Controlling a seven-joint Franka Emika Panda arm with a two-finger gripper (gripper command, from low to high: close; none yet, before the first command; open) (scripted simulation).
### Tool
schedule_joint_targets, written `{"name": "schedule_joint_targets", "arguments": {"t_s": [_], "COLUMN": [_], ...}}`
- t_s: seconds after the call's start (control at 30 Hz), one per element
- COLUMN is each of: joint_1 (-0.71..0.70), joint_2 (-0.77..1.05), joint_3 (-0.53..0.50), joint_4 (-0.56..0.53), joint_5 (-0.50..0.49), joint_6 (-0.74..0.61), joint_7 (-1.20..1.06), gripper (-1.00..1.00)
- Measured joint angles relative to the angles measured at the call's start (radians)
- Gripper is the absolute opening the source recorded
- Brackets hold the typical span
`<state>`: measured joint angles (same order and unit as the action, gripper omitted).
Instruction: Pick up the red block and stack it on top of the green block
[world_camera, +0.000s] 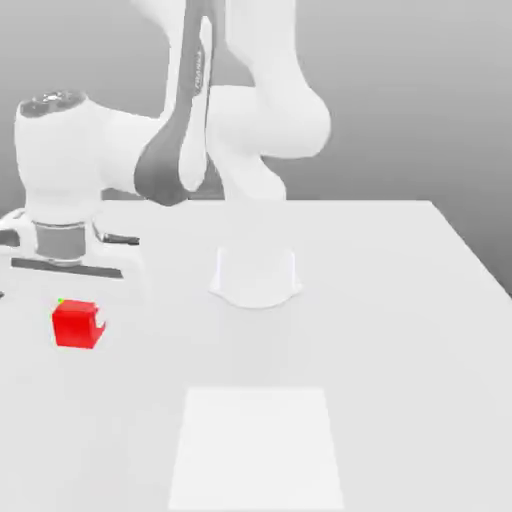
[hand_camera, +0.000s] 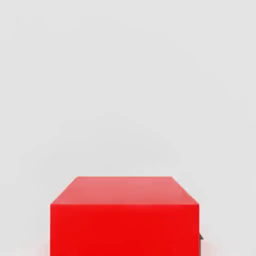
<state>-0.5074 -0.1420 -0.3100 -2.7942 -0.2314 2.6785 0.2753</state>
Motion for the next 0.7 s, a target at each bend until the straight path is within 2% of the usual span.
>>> {"name": "schedule_joint_targets", "arguments": {"t_s": [0.33, 0.53, 0.7], "joint_1": [-0.225, -0.171, -0.115], "joint_2": [-0.101, -0.005, 0.115], "joint_3": [-0.291, -0.344, -0.35], "joint_4": [-0.082, -0.08, -0.081], "joint_5": [-0.071, 0.037, 0.221], "joint_6": [-0.022, 0.07, 0.175], "joint_7": [-0.404, -0.505, -0.634], "gripper": [-1.0, -1.0, -1.0]}}
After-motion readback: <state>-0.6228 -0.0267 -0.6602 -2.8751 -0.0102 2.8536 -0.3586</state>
